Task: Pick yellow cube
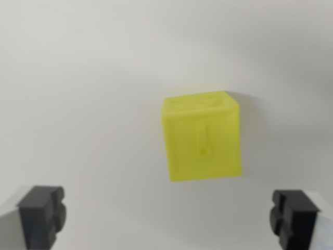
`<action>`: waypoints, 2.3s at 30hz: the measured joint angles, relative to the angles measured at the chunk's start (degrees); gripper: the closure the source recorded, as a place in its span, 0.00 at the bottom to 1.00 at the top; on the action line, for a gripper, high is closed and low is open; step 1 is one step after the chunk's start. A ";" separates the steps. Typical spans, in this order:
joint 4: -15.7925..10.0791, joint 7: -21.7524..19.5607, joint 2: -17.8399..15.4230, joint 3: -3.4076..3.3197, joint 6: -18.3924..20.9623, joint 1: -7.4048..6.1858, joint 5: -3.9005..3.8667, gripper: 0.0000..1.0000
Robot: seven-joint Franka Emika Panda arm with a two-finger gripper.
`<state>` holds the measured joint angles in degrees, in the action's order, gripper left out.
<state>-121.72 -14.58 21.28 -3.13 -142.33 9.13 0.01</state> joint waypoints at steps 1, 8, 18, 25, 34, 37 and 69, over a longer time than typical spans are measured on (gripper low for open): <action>0.02 0.46 0.31 0.00 -0.31 0.09 0.08 0.00; 0.22 3.80 2.50 0.02 -2.46 0.77 0.68 0.00; 0.81 8.70 5.82 0.04 -5.34 1.70 1.68 0.00; 1.45 12.16 8.21 0.06 -7.19 2.33 2.47 0.00; 2.20 13.46 11.22 0.02 -9.46 2.41 3.13 0.00; 2.47 13.78 12.26 0.02 -10.21 2.42 3.38 0.00; 2.45 14.77 11.97 -0.06 -10.03 2.46 3.85 1.00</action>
<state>-119.27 0.20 33.25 -3.20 -152.36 11.60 3.85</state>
